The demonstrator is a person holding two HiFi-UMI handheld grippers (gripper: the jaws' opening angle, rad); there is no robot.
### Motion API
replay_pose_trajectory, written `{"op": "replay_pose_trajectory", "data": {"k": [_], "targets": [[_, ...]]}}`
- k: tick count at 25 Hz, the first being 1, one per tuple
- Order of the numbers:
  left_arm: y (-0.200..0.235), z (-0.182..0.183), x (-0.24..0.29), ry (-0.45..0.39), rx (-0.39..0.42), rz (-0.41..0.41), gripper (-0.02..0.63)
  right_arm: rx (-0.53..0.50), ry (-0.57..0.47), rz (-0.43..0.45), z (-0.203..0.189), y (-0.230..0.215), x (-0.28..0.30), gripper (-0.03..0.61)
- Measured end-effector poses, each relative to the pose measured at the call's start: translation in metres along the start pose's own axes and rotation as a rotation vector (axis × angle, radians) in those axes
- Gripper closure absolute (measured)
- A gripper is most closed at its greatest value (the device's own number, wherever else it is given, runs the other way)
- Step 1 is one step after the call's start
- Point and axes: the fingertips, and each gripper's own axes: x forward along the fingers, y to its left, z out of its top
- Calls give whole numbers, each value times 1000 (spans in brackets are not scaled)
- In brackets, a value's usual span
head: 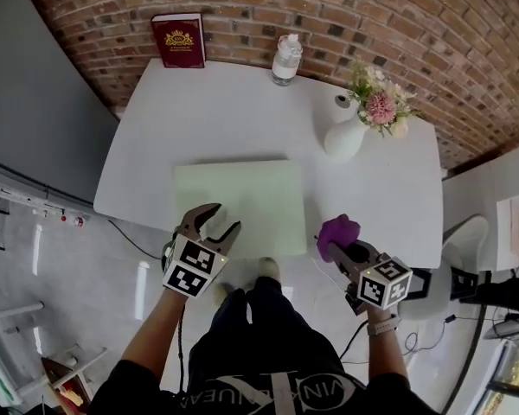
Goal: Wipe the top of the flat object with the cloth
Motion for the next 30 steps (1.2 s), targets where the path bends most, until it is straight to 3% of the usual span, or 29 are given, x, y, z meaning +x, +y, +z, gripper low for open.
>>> {"op": "replay_pose_trajectory", "data": {"k": [1, 5, 7, 9, 14, 20, 26, 27, 29, 30], "targets": [[13, -10, -11, 7, -50, 27, 385, -10, -26, -8, 8, 3, 1, 518], [68, -62, -55, -20, -322, 174, 337, -54, -80, -11, 26, 21, 20, 518], [82, -85, -73, -62, -507, 190, 313, -73, -89, 5, 33, 33, 30, 518], [83, -108, -82, -87, -681, 161, 290, -89, -88, 18, 36, 43, 39, 518], [54, -145, -72, -142, -1018, 20, 242, -120, -46, 46, 34, 58, 56, 518], [30, -156, -43, -334, -1390, -98, 224, -125, -7, 63, 28, 66, 69, 518], [27, -147, -31, -579, -1620, -229, 229, -126, 9, 80, 23, 71, 77, 518], [27, -149, -31, -585, -1633, -231, 230, -128, 8, 82, 23, 71, 78, 518], [26, -147, -34, -574, -1645, -239, 314, -128, 7, 82, 24, 70, 78, 518], [26, -146, -37, -561, -1638, -237, 319, -127, 5, 81, 24, 70, 78, 518]]}}
